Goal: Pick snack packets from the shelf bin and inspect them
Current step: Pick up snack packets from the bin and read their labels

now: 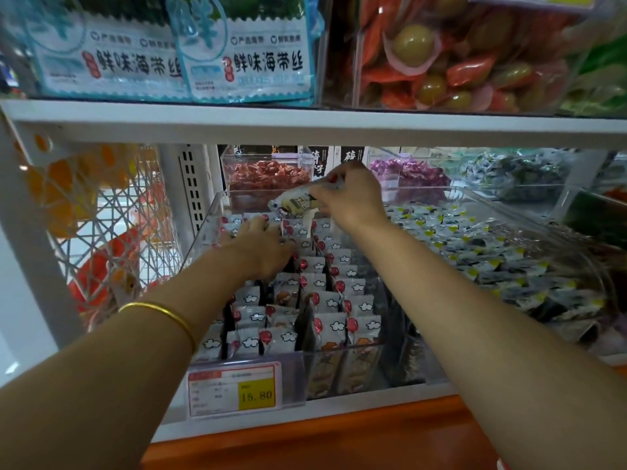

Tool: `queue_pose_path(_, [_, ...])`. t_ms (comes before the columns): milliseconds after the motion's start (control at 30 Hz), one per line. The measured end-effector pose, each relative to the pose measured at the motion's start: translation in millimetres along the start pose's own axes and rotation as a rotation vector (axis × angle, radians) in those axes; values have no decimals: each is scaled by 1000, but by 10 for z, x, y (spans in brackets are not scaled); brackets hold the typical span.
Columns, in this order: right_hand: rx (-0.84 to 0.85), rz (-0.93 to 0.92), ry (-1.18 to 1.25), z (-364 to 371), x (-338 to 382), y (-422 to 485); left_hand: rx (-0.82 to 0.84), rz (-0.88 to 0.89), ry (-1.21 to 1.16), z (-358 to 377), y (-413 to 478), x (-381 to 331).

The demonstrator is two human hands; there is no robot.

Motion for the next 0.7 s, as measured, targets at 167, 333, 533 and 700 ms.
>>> queue_pose_path(167, [73, -111, -199, 347, 83, 165, 22, 48, 28, -17, -62, 11])
queue_pose_path(333, [197, -284, -375, 671, 136, 156, 29, 50, 21, -21, -142, 42])
queue_pose_path(533, [413, -398, -592, 1071, -41, 24, -30, 73, -1, -86, -218, 46])
queue_pose_path(700, [356, -296, -496, 1030, -131, 214, 2, 72, -15, -79, -288, 74])
Point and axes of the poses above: each hand's wrist, its own y-axis towards the middle knuckle, its own z-axis out of the palm, x = y × z, the point moved 8 cm from there along y, towards the middle knuckle, and after that the axes turned 12 degrees about -x, right-handed, at the moved point
